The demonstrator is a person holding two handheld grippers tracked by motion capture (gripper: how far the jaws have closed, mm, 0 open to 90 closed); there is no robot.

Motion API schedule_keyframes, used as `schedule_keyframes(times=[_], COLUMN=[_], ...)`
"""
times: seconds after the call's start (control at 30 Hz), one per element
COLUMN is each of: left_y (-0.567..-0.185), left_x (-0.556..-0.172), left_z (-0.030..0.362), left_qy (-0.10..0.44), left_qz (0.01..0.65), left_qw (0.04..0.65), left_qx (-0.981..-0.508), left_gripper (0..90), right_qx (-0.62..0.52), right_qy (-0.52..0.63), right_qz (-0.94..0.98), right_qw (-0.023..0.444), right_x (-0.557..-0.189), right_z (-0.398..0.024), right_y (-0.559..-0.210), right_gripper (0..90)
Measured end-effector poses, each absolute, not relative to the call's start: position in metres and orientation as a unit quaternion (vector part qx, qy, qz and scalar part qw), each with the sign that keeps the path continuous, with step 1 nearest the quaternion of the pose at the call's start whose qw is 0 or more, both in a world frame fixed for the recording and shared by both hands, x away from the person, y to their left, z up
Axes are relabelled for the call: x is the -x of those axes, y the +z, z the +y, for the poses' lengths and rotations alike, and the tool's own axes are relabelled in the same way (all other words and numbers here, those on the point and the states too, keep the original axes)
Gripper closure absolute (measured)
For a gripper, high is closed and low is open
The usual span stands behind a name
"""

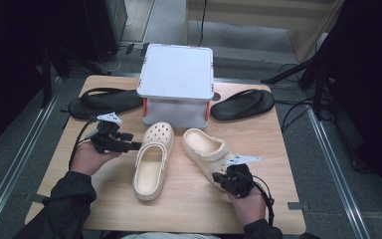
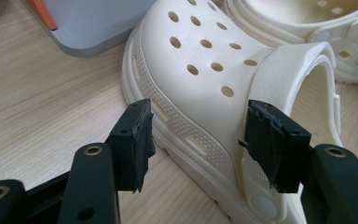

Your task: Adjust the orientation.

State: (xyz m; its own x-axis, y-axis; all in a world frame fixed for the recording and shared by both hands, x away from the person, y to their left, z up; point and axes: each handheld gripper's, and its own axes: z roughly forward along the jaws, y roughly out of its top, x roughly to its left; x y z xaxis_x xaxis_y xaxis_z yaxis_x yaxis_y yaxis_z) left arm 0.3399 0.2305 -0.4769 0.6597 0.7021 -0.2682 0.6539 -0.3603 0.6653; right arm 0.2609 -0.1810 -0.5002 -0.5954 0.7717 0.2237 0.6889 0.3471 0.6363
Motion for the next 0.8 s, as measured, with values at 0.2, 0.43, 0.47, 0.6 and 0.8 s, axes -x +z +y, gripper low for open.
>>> schedule_keyframes(times=[0.2, 0.43, 0.47, 0.6, 0.8], left_y=[-0.478, -0.478, -0.478, -0.478, -0.478], left_x=[-0.34, -0.341, -0.341, -0.341, -0.34], left_z=[0.23, 0.23, 0.23, 0.23, 0.23], left_qy=[0.032, 0.031, 0.032, 0.029, 0.021], left_qz=[0.412, 0.412, 0.411, 0.413, 0.411], left_qw=[0.386, 0.386, 0.386, 0.385, 0.389], left_qx=[-0.825, -0.825, -0.825, -0.825, -0.824], left_gripper=[42.2, 42.4, 42.4, 42.5, 46.1], right_qx=[-0.474, -0.488, -0.492, -0.509, -0.52], right_qy=[0.352, 0.345, 0.346, 0.342, 0.346], right_qz=[0.804, 0.798, 0.795, 0.785, 0.775], right_qw=[0.07, 0.079, 0.08, 0.09, 0.095], right_x=[-0.272, -0.29, -0.293, -0.307, -0.321], right_z=[-0.201, -0.217, -0.219, -0.227, -0.233], right_y=[-0.497, -0.495, -0.495, -0.494, -0.495], right_gripper=[90.0, 90.0, 90.0, 90.0, 90.0])
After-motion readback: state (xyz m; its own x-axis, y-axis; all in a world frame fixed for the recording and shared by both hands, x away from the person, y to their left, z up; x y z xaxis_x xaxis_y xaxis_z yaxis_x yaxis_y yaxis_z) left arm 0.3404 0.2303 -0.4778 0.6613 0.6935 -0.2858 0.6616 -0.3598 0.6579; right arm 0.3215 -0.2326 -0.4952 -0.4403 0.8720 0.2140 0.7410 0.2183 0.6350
